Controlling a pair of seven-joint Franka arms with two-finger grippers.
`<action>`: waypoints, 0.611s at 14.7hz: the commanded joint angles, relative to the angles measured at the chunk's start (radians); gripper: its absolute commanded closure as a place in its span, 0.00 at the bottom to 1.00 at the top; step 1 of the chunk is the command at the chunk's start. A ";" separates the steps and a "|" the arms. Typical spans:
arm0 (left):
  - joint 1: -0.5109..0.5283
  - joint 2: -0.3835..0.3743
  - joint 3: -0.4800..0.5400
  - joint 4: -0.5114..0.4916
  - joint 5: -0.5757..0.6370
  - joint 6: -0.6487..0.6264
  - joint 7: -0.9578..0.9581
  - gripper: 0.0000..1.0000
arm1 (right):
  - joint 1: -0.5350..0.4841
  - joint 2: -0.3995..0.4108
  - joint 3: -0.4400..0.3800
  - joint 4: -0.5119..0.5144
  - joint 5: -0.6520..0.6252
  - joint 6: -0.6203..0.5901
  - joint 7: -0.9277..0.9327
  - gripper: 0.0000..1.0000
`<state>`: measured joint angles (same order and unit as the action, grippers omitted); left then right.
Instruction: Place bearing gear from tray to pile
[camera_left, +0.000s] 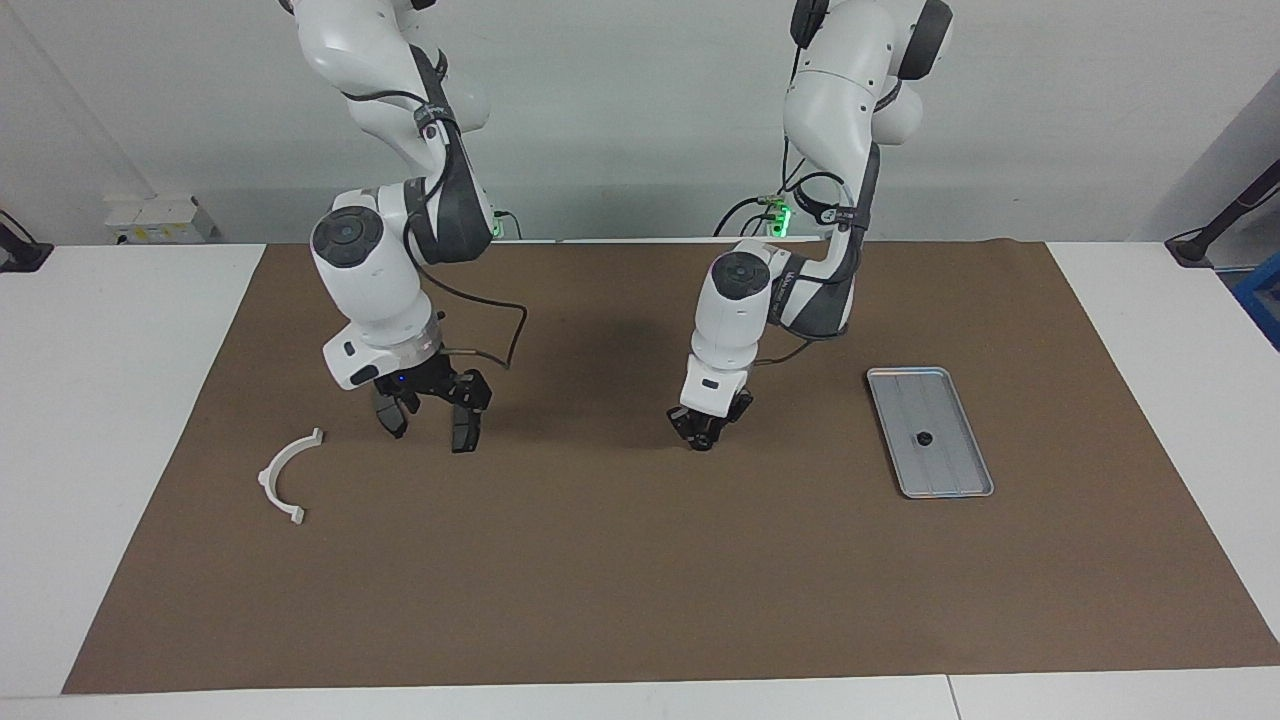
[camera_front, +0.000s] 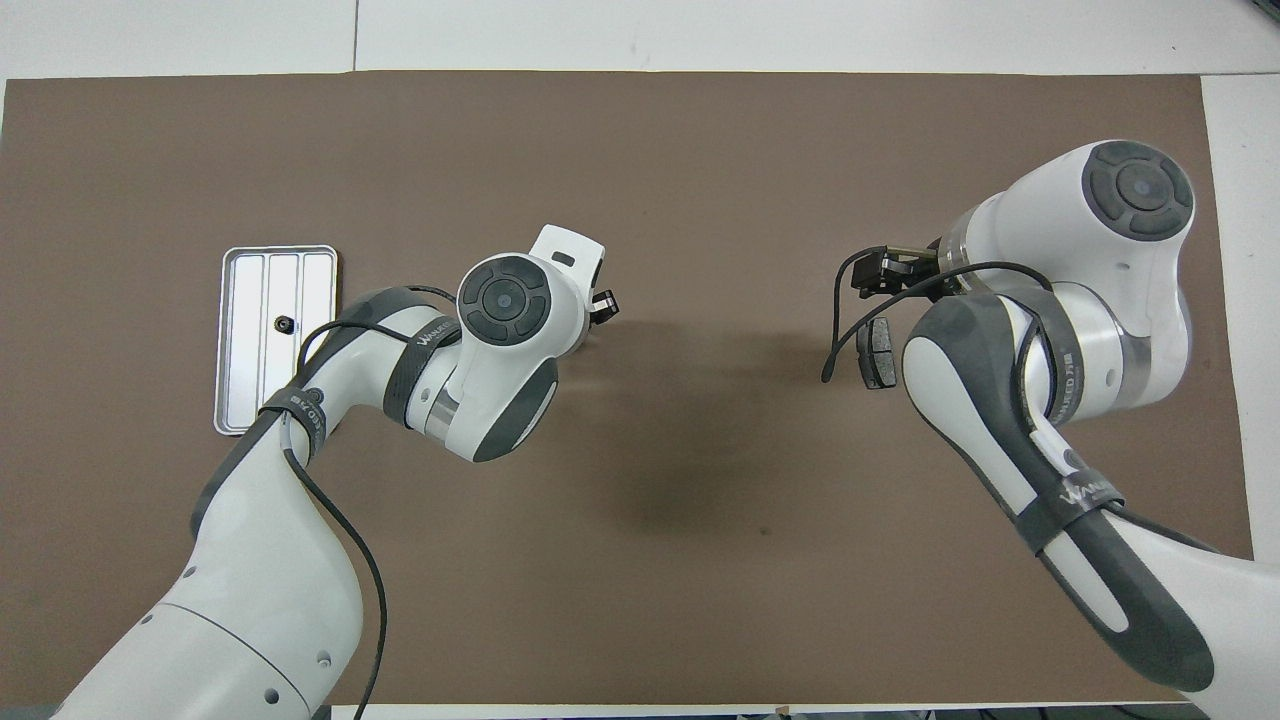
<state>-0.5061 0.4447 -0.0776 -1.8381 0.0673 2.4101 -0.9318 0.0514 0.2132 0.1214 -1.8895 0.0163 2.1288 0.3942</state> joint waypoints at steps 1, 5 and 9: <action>-0.015 -0.009 0.016 -0.029 0.029 0.029 -0.027 1.00 | 0.010 0.005 0.001 -0.002 -0.013 0.022 0.046 0.00; 0.009 -0.021 0.018 0.064 0.037 -0.168 0.002 0.00 | 0.021 0.005 0.001 -0.003 -0.012 0.022 0.103 0.00; 0.180 -0.211 0.016 0.092 -0.043 -0.420 0.327 0.00 | 0.076 0.008 0.001 -0.002 -0.012 0.023 0.124 0.00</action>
<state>-0.4069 0.3675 -0.0612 -1.7173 0.0628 2.0945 -0.7494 0.0976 0.2156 0.1215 -1.8895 0.0162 2.1313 0.4823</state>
